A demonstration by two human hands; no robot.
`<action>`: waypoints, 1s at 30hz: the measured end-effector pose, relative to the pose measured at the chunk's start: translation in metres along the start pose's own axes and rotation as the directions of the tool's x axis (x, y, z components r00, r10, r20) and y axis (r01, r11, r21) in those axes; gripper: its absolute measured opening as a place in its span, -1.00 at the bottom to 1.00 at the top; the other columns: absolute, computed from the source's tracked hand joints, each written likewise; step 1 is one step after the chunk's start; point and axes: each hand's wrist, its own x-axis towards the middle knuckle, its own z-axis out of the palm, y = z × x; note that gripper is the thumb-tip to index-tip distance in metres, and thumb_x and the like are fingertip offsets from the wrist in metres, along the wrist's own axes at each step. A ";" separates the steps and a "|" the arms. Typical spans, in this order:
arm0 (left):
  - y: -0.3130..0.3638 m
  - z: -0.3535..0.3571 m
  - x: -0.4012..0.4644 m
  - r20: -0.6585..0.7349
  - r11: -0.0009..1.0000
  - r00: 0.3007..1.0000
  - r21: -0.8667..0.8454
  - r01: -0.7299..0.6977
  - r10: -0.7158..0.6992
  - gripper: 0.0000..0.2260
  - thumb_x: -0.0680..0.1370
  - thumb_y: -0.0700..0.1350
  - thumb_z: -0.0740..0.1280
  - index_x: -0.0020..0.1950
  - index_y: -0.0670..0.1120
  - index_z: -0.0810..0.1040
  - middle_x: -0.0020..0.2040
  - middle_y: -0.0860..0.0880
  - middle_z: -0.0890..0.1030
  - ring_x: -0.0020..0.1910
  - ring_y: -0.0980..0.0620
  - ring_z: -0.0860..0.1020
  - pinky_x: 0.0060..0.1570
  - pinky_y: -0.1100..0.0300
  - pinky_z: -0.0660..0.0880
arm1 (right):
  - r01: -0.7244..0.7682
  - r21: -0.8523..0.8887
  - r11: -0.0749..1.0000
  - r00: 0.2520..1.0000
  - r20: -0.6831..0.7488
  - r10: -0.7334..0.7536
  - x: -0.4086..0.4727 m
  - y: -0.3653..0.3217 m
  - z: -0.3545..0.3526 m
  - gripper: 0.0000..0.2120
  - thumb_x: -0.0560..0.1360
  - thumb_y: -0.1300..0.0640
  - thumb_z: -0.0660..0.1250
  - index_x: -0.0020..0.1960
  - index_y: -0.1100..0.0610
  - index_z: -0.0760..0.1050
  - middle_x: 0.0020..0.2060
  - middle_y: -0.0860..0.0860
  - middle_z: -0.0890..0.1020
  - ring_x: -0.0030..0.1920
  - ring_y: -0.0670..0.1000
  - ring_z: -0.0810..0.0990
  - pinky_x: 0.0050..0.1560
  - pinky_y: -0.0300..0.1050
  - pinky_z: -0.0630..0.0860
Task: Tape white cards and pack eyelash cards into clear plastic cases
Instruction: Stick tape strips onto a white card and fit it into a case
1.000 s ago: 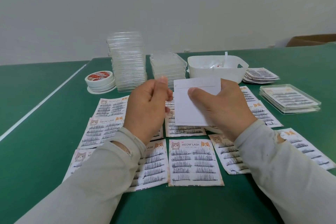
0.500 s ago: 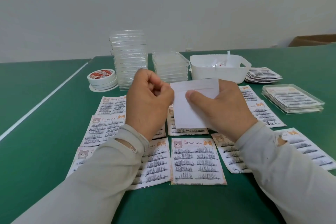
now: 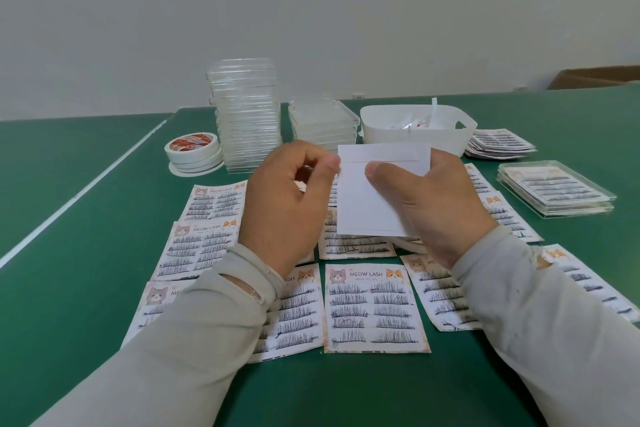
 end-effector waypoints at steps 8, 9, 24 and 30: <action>0.002 0.000 -0.001 -0.012 0.999 0.998 -0.001 -0.053 0.053 -0.89 0.53 -0.13 0.48 -0.05 0.10 0.67 -0.10 0.17 0.63 -0.14 0.24 0.59 -0.16 0.44 0.48 | 0.053 -0.142 0.988 0.998 -0.037 -0.059 -0.002 -0.004 0.002 -0.92 0.51 0.23 0.47 -0.13 0.07 0.68 -0.14 -0.02 0.76 -0.08 0.05 0.74 0.03 0.03 0.68; 0.002 0.000 -0.001 -0.009 0.999 0.999 0.004 -0.053 0.053 -0.89 0.53 -0.14 0.49 -0.04 0.08 0.68 -0.10 0.17 0.64 -0.14 0.24 0.59 -0.15 0.45 0.47 | 0.059 -0.153 0.986 0.997 -0.038 -0.066 -0.002 -0.005 0.002 -0.90 0.51 0.23 0.47 -0.14 0.06 0.68 -0.14 -0.03 0.76 -0.08 0.03 0.74 0.02 0.01 0.68; 0.002 0.001 0.001 0.010 0.999 0.999 0.025 -0.040 0.040 -0.87 0.52 -0.16 0.49 -0.08 0.08 0.63 -0.11 0.16 0.61 -0.19 0.30 0.55 -0.16 0.50 0.41 | 0.190 -0.269 0.944 0.982 0.035 -0.188 -0.003 -0.008 0.004 -0.75 0.51 0.23 0.47 -0.16 -0.13 0.60 -0.29 -0.40 0.66 -0.19 -0.33 0.65 -0.19 -0.48 0.48; 0.003 0.000 0.001 0.023 1.000 1.000 0.017 -0.003 0.002 -0.80 0.52 -0.16 0.49 -0.14 0.14 0.57 -0.15 0.17 0.60 -0.22 0.28 0.54 -0.19 0.51 0.40 | 0.217 -0.274 0.937 0.976 0.050 -0.211 -0.003 -0.007 0.004 -0.76 0.51 0.23 0.47 -0.13 -0.12 0.61 -0.29 -0.35 0.66 -0.20 -0.34 0.64 -0.20 -0.50 0.46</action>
